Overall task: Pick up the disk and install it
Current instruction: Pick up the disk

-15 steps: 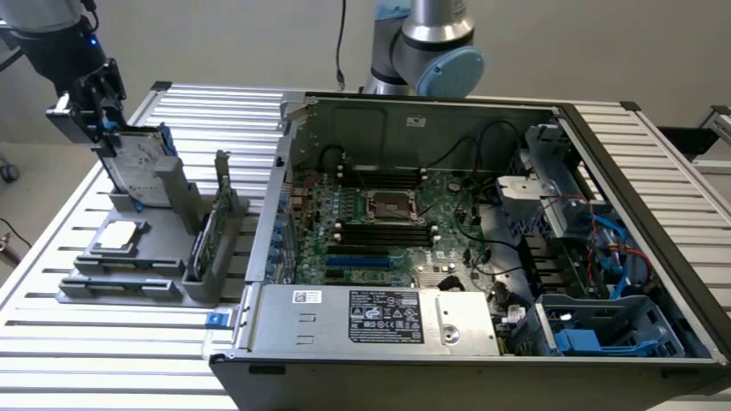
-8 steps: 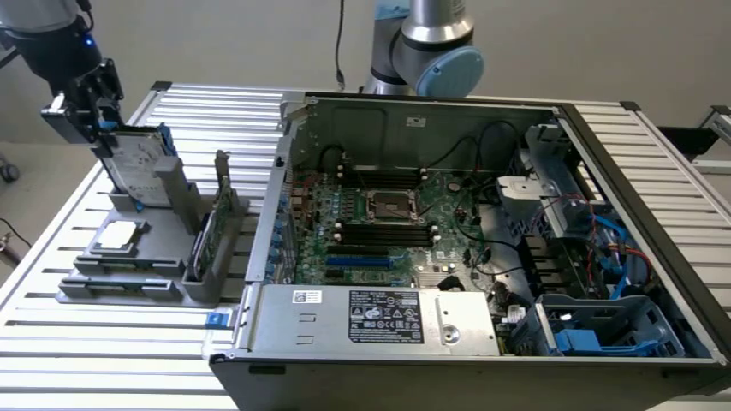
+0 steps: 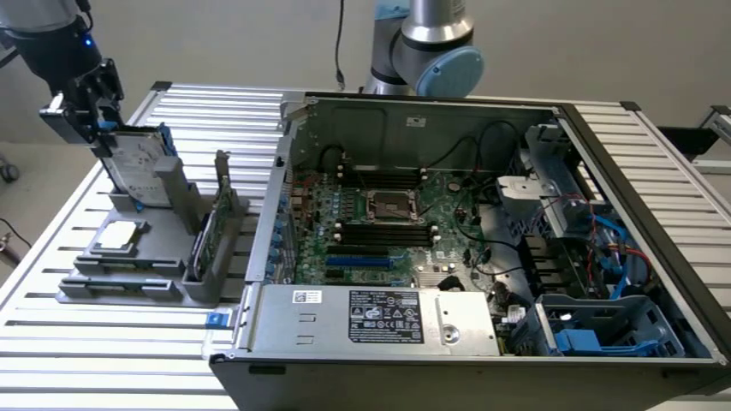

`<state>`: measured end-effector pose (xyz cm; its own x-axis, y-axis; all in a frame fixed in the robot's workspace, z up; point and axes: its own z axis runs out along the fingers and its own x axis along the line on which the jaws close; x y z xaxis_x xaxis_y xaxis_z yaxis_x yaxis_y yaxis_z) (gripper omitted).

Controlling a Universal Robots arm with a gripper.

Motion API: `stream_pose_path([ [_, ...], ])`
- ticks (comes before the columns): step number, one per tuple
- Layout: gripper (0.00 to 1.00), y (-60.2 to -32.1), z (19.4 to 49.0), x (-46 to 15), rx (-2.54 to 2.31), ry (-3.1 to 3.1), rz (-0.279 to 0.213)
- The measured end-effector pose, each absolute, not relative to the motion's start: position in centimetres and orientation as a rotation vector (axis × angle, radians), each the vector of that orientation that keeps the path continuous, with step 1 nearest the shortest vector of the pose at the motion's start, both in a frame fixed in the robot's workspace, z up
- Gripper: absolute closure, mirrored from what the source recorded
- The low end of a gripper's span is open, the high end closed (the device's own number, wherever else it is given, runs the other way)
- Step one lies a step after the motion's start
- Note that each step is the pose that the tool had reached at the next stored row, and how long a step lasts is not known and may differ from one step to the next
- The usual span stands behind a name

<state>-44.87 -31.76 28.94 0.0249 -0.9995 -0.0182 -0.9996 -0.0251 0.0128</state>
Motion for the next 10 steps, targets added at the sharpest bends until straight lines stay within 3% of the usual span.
stream_pose_path([
  [10,0.4,-31.76,28.91,-44.72,-2.243,2.195,0.033],
])
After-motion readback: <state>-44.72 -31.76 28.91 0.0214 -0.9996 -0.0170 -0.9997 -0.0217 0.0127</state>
